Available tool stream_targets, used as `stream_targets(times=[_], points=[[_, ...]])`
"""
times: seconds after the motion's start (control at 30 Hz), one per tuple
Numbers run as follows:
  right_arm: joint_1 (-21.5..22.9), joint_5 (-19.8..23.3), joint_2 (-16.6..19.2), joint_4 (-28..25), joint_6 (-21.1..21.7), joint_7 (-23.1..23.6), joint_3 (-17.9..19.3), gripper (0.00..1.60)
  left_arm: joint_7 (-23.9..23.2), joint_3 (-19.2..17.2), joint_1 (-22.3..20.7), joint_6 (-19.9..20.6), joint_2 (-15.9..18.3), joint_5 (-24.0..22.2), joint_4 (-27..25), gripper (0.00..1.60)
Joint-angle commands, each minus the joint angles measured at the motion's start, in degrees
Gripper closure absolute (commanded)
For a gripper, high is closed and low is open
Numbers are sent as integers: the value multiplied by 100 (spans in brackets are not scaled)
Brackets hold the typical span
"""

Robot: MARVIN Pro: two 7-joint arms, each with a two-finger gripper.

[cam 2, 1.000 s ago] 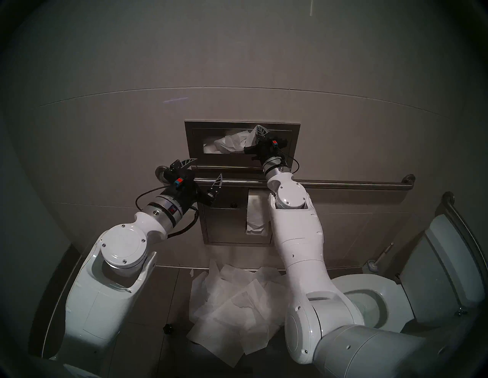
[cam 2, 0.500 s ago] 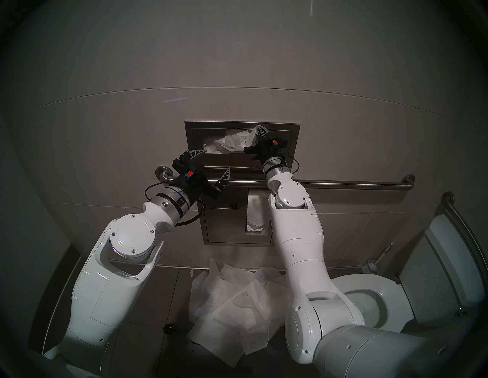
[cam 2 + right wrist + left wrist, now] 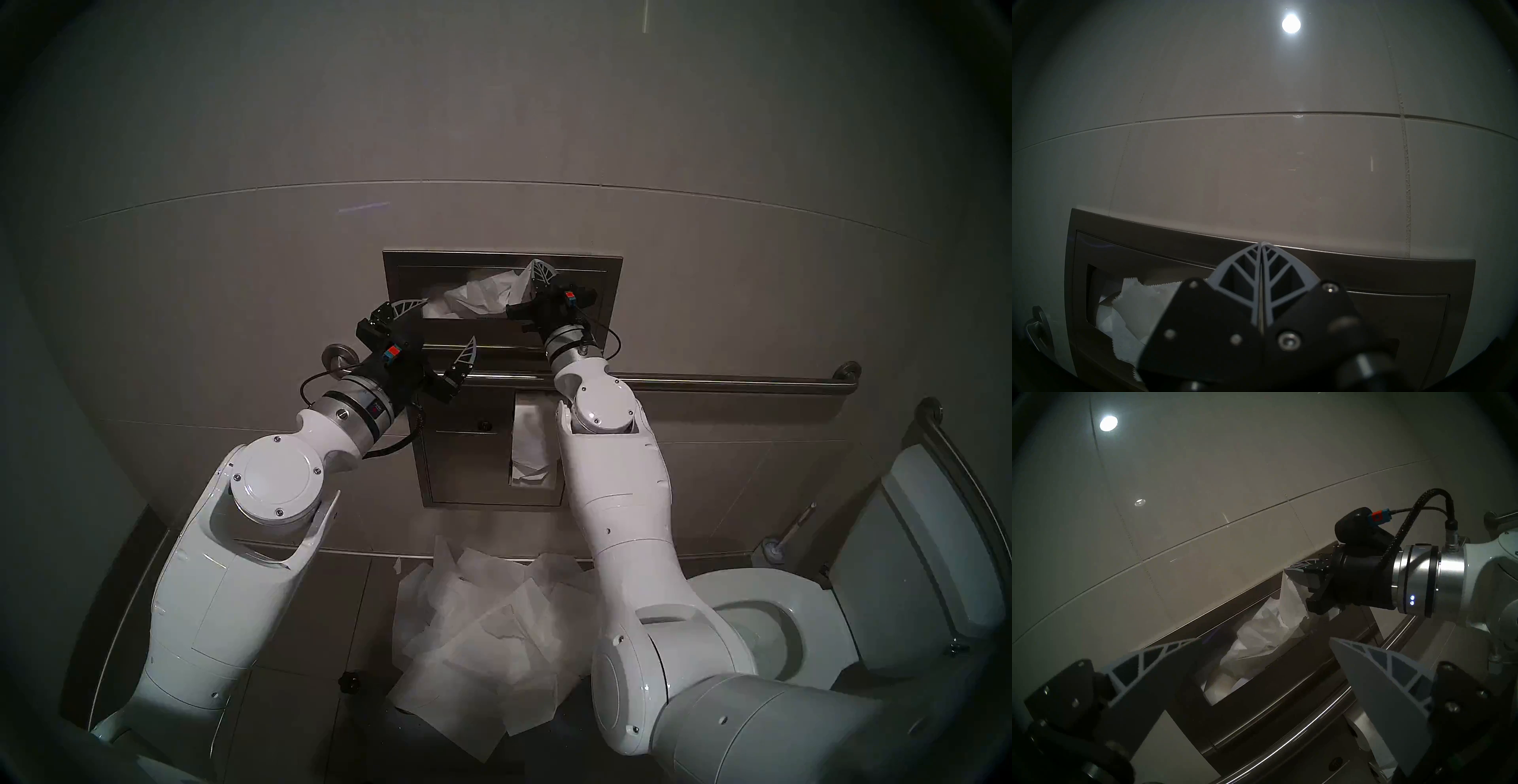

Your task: Take out a toilet seat cover

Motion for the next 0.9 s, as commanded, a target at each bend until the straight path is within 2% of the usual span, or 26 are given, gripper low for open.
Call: stream_targets(times=[0.0, 0.3, 0.53, 0.63, 0.7, 0.73, 0.87], points=[[194, -11, 14, -233, -19, -16, 7, 160, 17, -29, -198, -120, -52, -30, -148, 0], [193, -9, 18, -236, -17, -22, 1, 160, -29, -71, -221, -140, -89, -145, -86, 0], [199, -3, 21, -215, -31, -26, -3, 160, -260, -282, -721, -499, -85, -471, 337, 0], [200, 0, 22, -208, -34, -28, -5, 160, -314, -451, -752, -563, -232, -381, 534, 0], [201, 1, 22, -204, -36, -29, -6, 160, -372, -420, -979, -649, -187, -340, 757, 0], [201, 2, 23, -202, -37, -29, -7, 160, -395, -457, -922, -707, -238, -282, 764, 0], [203, 4, 24, -195, -40, -31, -9, 160, -514, -348, -1164, -907, -177, -108, 1026, 0]])
